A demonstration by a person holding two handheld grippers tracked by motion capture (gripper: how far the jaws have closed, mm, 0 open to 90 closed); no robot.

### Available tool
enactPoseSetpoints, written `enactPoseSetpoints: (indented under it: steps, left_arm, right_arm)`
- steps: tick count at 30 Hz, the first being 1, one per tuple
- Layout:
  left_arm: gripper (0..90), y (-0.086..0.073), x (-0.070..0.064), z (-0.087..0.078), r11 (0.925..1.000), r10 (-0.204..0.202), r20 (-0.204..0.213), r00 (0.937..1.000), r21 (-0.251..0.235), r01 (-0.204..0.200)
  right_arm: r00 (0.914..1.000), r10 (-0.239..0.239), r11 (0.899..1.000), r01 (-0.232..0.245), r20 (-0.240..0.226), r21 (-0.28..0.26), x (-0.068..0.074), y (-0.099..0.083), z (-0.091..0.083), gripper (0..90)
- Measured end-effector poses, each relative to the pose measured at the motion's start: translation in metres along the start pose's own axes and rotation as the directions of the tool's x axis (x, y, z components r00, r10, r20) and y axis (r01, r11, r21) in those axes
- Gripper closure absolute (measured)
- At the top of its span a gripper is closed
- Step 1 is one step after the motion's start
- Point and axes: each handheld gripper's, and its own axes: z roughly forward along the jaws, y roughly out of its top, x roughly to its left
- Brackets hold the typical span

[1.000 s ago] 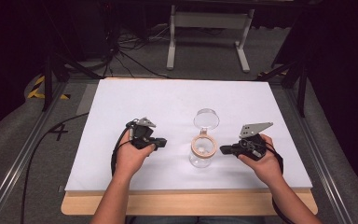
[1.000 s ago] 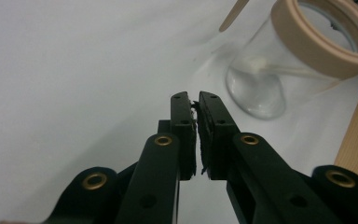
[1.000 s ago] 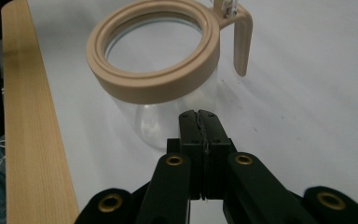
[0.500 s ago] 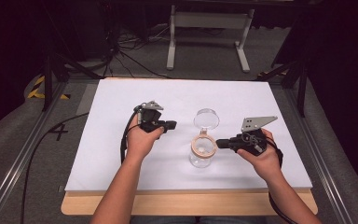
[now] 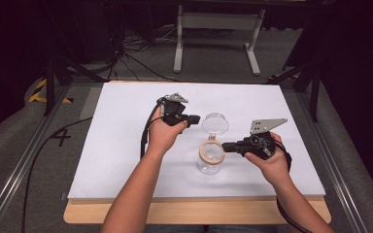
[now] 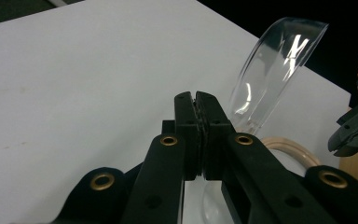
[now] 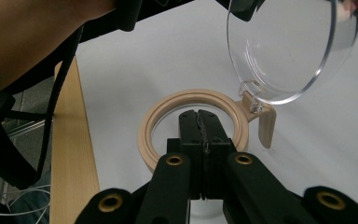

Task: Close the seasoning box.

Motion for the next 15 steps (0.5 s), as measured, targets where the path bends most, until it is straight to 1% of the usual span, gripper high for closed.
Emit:
enactPoseSetpoints:
  steps: [4, 6, 7, 8, 11, 12, 14, 15]
  left_arm:
    - [88.1, 0.0026, -0.0018, 0.0012, 1.0000, 0.002, -0.001, 1.0000, 0.009, -0.002]
    - [88.1, 0.0028, -0.0019, 0.0016, 1.0000, 0.004, 0.003, 1.0000, 0.004, -0.004]
    - [88.1, 0.0028, -0.0028, 0.0013, 1.0000, -0.002, 0.004, 1.0000, 0.008, 0.002]
    - [88.0, 0.0027, -0.0031, 0.0015, 0.9999, 0.011, 0.008, 0.9999, 0.010, -0.011]
    - [87.9, 0.0026, -0.0054, 0.0015, 0.9997, 0.016, 0.012, 0.9998, 0.016, -0.016]
    - [87.9, 0.0030, -0.0060, 0.0012, 0.9995, 0.027, 0.011, 0.9996, 0.018, -0.027]
    - [88.0, 0.0030, -0.0084, 0.0008, 0.9994, 0.026, 0.012, 0.9996, 0.023, -0.026]
    - [88.0, 0.0030, -0.0088, 0.0007, 0.9991, 0.035, 0.014, 0.9993, 0.022, -0.035]
  right_arm:
    - [1.0000, 0.006, 1.000, -0.006, -0.004, -0.012, -0.0005, 0.0028, -0.0007, 90.0]
    - [1.0000, 0.007, 1.000, -0.007, -0.003, -0.012, -0.0006, 0.0029, -0.0007, 90.0]
    - [1.0000, 0.007, 1.000, -0.007, -0.002, -0.012, -0.0007, 0.0027, -0.0005, 90.0]
    - [1.0000, 0.004, 1.000, -0.004, 0.003, -0.006, -0.0008, 0.0020, 0.0003, 90.0]
    - [1.0000, 0.009, 1.000, -0.009, 0.000, -0.005, -0.0016, 0.0013, 0.0017, 90.0]
    - [1.0000, 0.009, 1.000, -0.009, 0.001, -0.005, -0.0015, 0.0012, 0.0021, 90.0]
    - [1.0000, 0.010, 1.000, -0.010, 0.000, -0.007, -0.0012, 0.0014, 0.0025, 90.0]
    - [1.0000, 0.009, 1.000, -0.009, 0.000, -0.008, -0.0010, 0.0015, 0.0025, 90.0]
